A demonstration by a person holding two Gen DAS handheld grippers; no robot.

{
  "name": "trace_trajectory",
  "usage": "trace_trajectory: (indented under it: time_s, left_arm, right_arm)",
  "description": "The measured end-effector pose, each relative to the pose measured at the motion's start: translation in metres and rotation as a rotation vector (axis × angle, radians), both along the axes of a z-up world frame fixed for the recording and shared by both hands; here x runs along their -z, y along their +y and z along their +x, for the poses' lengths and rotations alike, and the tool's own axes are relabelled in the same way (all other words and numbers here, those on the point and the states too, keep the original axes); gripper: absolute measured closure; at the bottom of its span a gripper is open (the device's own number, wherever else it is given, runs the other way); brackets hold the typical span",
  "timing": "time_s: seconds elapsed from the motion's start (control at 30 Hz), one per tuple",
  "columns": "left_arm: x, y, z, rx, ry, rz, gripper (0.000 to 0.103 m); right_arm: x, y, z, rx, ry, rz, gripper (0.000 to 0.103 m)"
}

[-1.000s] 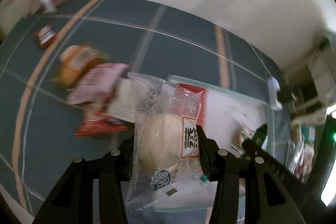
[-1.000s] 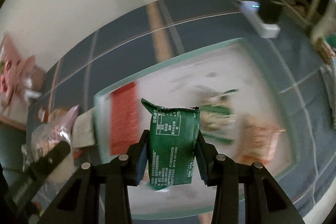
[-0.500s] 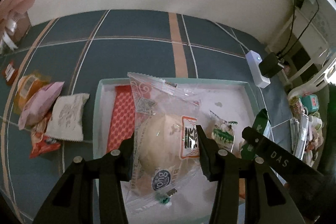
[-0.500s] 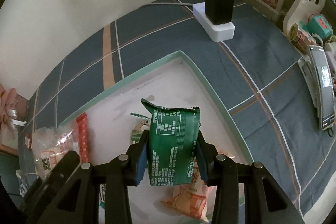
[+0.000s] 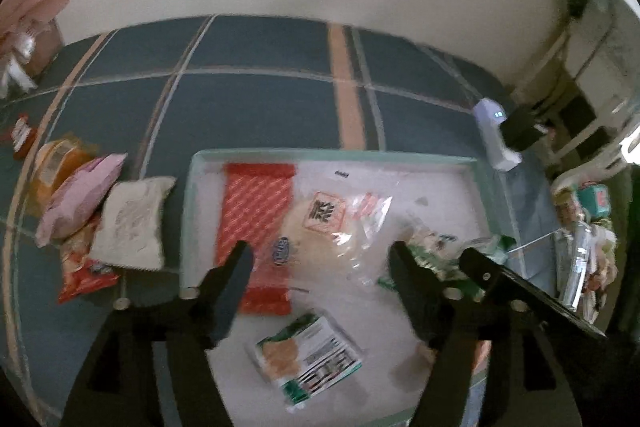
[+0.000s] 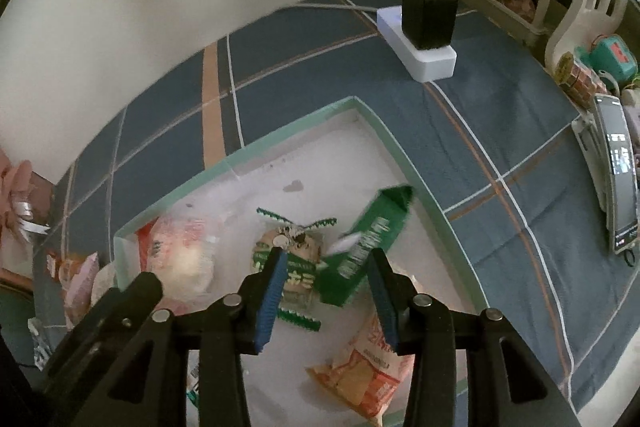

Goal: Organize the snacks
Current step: 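Carry both items over the white tray and open both grippers to drop them, then move both grippers back over the snack pile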

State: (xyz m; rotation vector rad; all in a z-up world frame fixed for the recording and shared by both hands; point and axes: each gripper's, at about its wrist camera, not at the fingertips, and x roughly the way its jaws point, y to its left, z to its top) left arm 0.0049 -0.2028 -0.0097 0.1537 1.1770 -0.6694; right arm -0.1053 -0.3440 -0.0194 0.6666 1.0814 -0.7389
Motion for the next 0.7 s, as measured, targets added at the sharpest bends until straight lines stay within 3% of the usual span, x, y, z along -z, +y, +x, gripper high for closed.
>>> trace_trajectory:
  time_s: [0.07,0.13,0.23,0.4,0.53,0.7]
  left_arm:
    - [0.004,0.005,0.003,-0.026,0.003,0.067,0.019]
    - [0.008,0.011,0.006,-0.048,0.0,0.114,0.018]
    - [0.013,0.023,0.014,-0.087,0.005,0.145,0.015]
    - [0.016,0.041,0.022,-0.14,0.006,0.181,0.012]
    - [0.016,0.052,0.029,-0.17,-0.003,0.207,0.01]
    - [0.009,0.069,0.036,-0.207,-0.025,0.226,0.003]
  right_arm:
    - [0.001,0.003,0.002,0.0,0.025,0.003,0.034]
    - [0.001,0.006,0.004,-0.004,0.048,-0.002,0.031]
    - [0.002,0.013,0.007,-0.018,0.07,0.003,0.019]
    - [0.0,0.024,0.013,-0.043,0.106,-0.012,0.015]
    - [-0.006,0.035,0.017,-0.066,0.118,-0.044,0.001]
    - [-0.015,0.049,0.025,-0.103,0.116,-0.064,0.001]
